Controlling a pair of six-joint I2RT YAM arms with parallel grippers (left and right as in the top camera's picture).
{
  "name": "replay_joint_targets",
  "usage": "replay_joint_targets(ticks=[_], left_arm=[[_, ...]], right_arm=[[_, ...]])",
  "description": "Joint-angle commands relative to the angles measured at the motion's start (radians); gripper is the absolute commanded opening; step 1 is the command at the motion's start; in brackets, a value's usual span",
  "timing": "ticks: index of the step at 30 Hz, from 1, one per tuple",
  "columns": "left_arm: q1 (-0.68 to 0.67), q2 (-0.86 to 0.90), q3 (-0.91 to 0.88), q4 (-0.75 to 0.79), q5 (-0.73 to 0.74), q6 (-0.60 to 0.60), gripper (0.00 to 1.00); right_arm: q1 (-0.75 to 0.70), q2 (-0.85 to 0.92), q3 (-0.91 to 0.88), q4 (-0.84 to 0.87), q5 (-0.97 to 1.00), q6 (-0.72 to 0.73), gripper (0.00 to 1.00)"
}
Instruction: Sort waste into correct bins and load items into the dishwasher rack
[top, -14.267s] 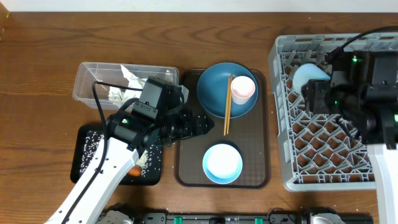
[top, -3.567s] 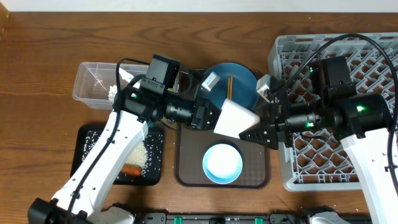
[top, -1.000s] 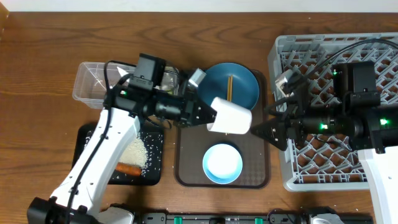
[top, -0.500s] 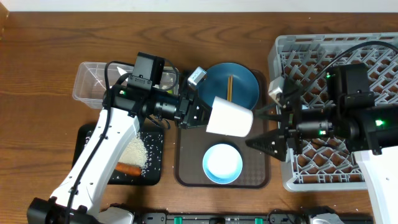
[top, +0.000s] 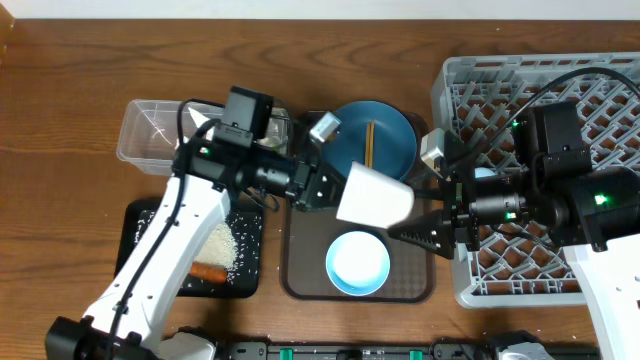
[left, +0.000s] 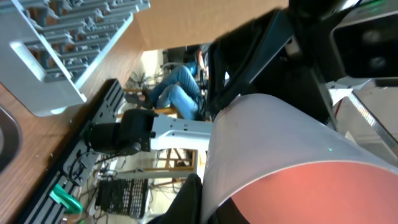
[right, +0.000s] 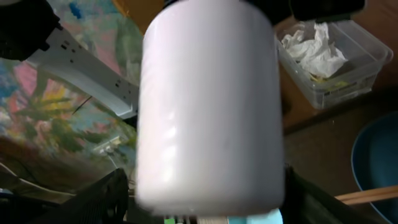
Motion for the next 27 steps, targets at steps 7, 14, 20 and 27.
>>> replay_joint_targets(ticks=[7,14,20,27], left_arm=[[-0.035,-0.012,0.008,0.005,-0.003,0.003,0.07],[-0.035,-0.012,0.008,0.026,-0.003,0.003,0.12],[-0.034,-0.012,0.008,0.029,-0.033,0.003,0.27],[-0.034,-0.012,0.008,0.031,-0.035,0.003,0.27]], right_arm=[[0.017,-0.004,0.012,0.004,-0.043,-0.019,0.69],[0.017,-0.004,0.012,0.0,-0.042,-0.019,0.34],[0.017,-0.004,0.012,0.0,-0.021,-0.015,0.3],[0.013,-0.004,0.012,0.002,0.048,0.0,0.29]])
